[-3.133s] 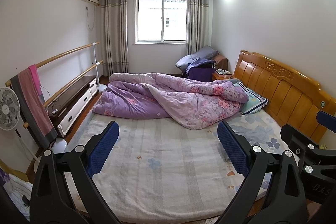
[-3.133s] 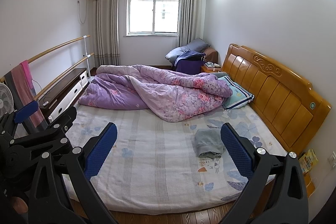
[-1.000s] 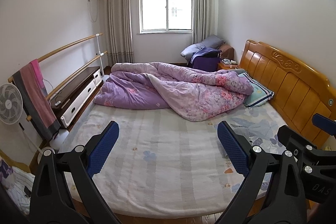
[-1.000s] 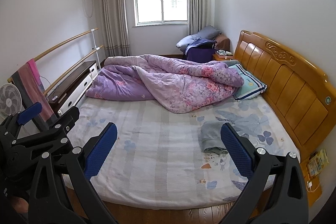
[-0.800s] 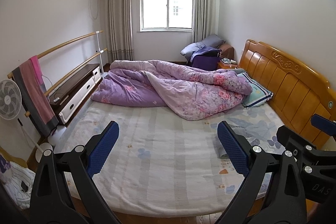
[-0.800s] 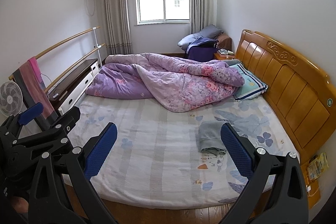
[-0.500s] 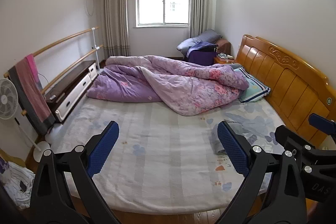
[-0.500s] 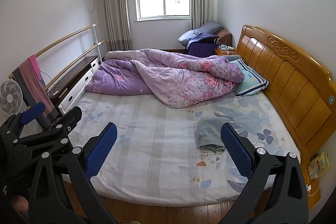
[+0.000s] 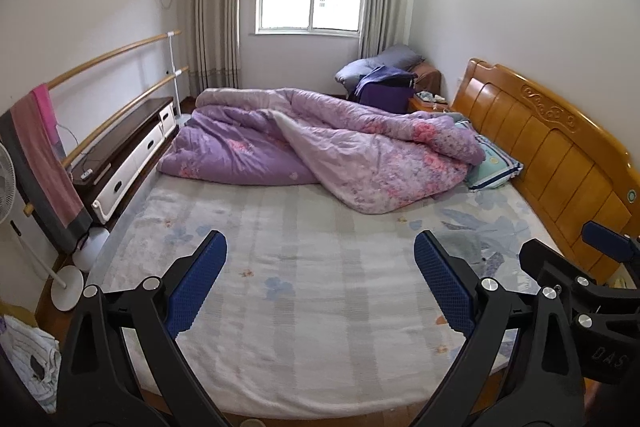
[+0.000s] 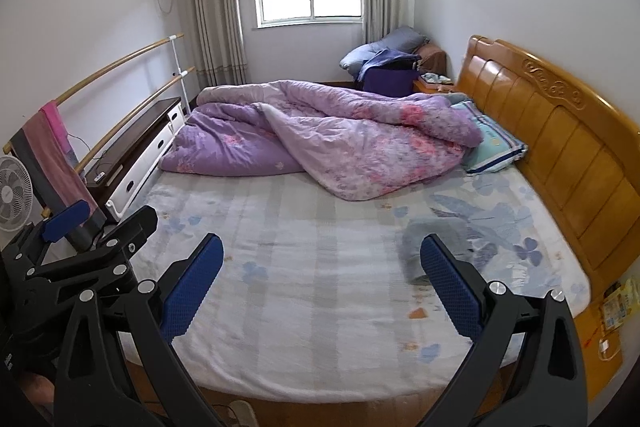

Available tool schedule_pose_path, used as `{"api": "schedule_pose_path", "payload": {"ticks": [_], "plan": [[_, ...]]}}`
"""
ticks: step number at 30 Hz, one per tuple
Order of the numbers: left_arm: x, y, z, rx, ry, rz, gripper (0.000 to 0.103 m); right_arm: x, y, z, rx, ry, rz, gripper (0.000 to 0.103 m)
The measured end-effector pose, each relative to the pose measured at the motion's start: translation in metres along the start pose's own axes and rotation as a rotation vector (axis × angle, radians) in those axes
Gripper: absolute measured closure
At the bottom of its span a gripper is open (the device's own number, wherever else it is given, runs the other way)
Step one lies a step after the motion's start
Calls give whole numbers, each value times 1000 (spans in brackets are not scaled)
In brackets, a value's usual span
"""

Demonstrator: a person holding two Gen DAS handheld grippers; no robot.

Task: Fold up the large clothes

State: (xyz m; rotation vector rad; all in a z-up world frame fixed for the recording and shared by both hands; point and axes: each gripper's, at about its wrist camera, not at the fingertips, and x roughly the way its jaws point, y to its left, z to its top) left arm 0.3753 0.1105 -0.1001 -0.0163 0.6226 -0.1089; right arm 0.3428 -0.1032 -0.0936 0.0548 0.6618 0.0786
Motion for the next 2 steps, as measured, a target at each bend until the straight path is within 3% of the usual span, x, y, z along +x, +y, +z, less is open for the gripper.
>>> {"api": "schedule_pose_path", "payload": {"ticks": [2], "plan": [[18, 36, 0, -15, 26, 24, 8, 31, 41, 3, -21, 25, 8, 8]]}}
